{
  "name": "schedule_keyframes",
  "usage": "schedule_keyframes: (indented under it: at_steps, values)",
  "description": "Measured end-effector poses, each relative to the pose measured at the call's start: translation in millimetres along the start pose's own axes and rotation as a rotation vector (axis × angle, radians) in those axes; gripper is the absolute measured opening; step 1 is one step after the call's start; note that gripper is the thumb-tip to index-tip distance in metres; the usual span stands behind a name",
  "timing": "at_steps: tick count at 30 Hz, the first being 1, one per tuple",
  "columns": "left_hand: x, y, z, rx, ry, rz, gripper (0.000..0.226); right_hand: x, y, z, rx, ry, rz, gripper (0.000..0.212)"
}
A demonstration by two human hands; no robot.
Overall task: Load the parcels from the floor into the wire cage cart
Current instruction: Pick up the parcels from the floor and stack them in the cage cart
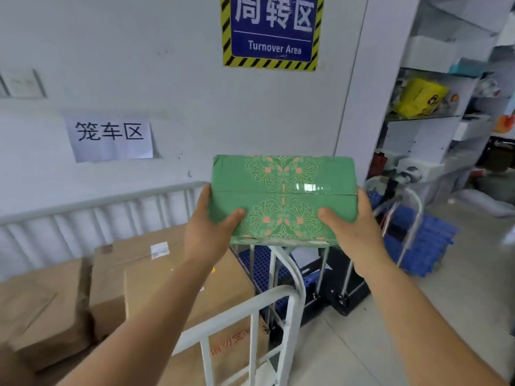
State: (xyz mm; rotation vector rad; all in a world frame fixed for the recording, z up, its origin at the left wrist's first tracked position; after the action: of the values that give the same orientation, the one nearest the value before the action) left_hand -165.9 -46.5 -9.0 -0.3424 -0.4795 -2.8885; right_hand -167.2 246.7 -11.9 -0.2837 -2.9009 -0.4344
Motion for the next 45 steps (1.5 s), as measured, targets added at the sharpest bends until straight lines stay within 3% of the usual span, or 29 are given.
schedule_keyframes:
  at_steps: [3,10,17,21,26,30,36,41,45]
  values:
    - [13,53,-23,0.027,0.039,0.067,0.083,16,-62,-14,-0.035,0.016,-0.072,0.077]
    - [53,160,-82,0.094,0.114,0.177,0.081,52,-201,-27,-0.02,0.009,-0.2,0.057]
    - [81,200,-162,0.206,0.25,0.136,0.07,76,-292,14,-0.055,-0.114,-0.27,0.046]
    - [86,188,-212,0.258,0.401,0.057,0.082,85,-312,49,-0.129,-0.206,-0.272,0.062]
    - [89,161,-255,0.281,0.546,0.014,0.055,106,-324,89,-0.252,-0.268,-0.371,0.053]
    - [91,137,-273,0.327,0.638,-0.029,0.051,119,-324,118,-0.32,-0.308,-0.454,0.059]
    - [96,115,-279,0.36,0.697,-0.019,0.051,138,-321,137,-0.395,-0.312,-0.503,0.073]
    - [106,98,-280,0.329,0.712,-0.016,0.069,149,-308,145,-0.468,-0.312,-0.503,0.081]
    - [112,87,-279,0.345,0.721,-0.008,0.069,149,-302,157,-0.479,-0.339,-0.521,0.084]
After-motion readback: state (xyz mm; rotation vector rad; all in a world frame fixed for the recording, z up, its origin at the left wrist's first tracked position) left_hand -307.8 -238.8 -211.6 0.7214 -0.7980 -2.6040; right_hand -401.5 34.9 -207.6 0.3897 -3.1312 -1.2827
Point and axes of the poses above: each hand's wrist, its own x-axis towards the middle knuckle, its own y-axis out of the back of the hand, z = x × y, the point moved 9 cm from there along x, towards the middle knuckle, and after that the axes turned 8 degrees about -z, right-handed, at the moved point
